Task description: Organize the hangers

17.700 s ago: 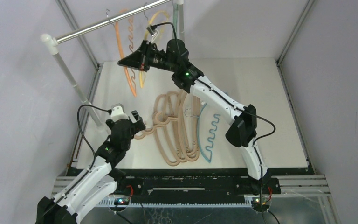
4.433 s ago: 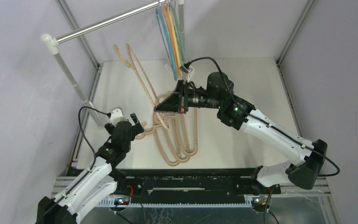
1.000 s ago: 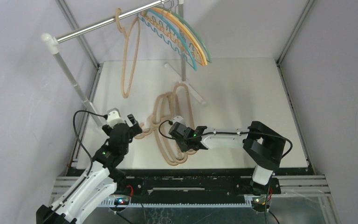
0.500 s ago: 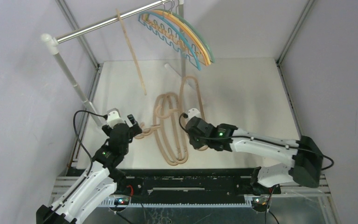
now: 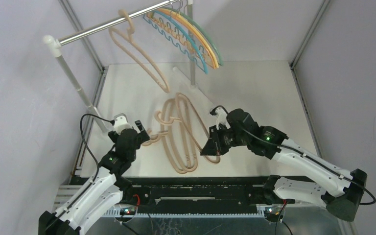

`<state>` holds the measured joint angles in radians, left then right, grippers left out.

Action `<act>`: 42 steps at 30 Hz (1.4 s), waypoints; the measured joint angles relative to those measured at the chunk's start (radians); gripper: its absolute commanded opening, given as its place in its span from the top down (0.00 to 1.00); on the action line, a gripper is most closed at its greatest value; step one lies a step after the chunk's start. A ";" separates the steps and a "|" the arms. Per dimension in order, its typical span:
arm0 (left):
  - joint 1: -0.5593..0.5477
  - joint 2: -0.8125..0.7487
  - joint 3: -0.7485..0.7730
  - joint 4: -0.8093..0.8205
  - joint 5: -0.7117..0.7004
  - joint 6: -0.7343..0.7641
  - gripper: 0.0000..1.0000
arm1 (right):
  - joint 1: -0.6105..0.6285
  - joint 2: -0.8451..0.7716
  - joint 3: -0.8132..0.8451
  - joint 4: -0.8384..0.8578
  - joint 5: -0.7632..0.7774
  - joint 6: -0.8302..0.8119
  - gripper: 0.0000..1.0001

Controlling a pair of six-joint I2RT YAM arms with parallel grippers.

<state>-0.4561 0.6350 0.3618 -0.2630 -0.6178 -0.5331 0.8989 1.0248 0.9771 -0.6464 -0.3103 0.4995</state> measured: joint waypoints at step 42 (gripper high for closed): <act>0.000 0.051 0.000 0.081 0.003 0.002 0.00 | -0.102 0.699 0.692 0.849 -0.478 0.704 0.97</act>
<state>-0.4561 0.6861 0.3622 -0.1818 -0.6144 -0.5308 0.7971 1.7237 1.6695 0.2024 -0.7883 1.2034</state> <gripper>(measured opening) 0.994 0.159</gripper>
